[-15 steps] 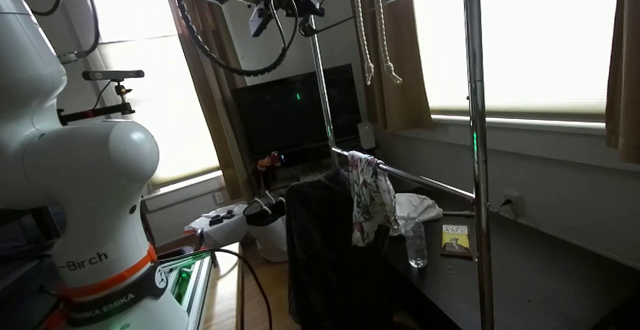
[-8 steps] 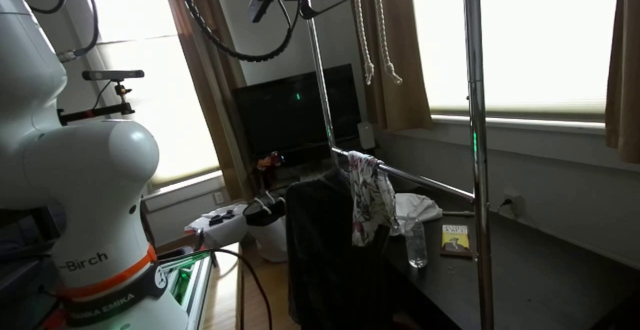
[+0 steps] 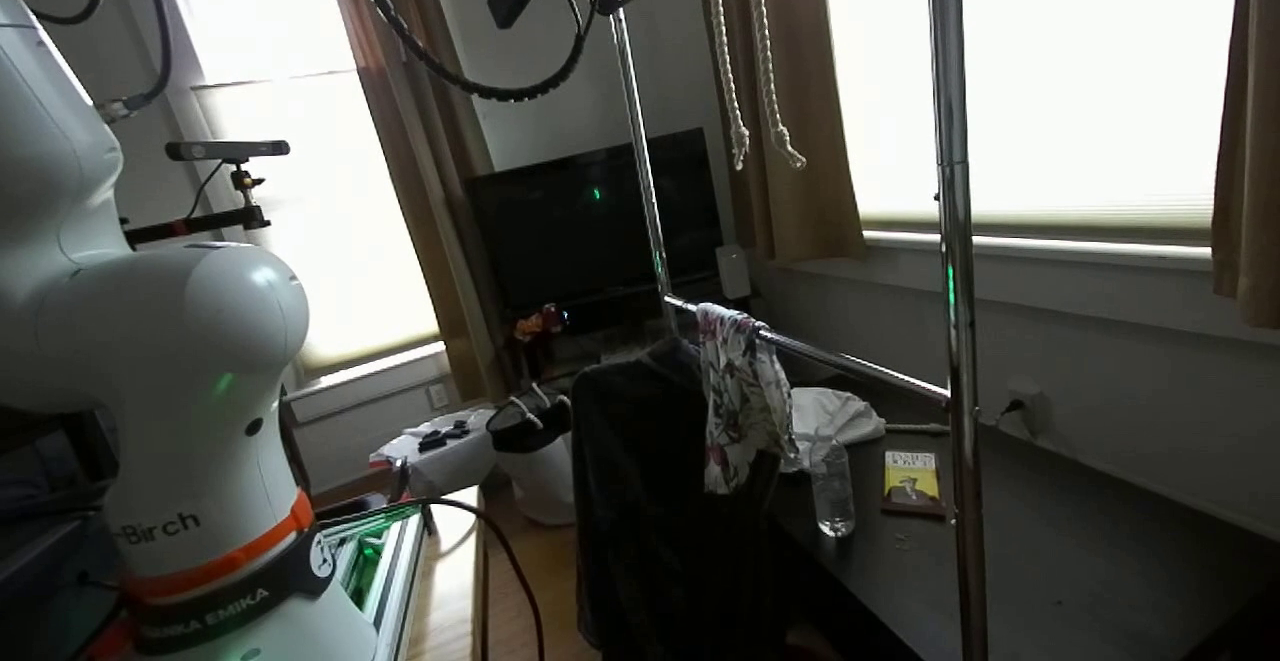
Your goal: Pick up the black coat hanger and hang it on the top rail
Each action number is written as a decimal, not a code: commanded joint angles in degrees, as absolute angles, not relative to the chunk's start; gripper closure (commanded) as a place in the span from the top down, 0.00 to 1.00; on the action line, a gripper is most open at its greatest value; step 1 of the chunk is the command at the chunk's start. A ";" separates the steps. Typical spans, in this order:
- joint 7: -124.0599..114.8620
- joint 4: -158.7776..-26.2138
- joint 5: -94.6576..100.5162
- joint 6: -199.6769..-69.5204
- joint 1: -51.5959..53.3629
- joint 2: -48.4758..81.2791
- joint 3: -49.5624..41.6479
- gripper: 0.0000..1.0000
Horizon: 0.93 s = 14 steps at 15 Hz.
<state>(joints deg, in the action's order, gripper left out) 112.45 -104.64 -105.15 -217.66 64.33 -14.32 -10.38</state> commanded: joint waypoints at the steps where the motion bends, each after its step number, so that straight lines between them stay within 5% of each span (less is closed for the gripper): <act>1: 112.27 -103.34 -107.20 -219.36 64.98 -14.96 -9.86 0.01; 14: 122.04 -81.76 -115.51 -229.57 66.86 -1.39 -10.76 0.01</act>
<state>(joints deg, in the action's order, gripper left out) 117.70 -89.67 -111.38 -226.34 66.60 -6.81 -9.84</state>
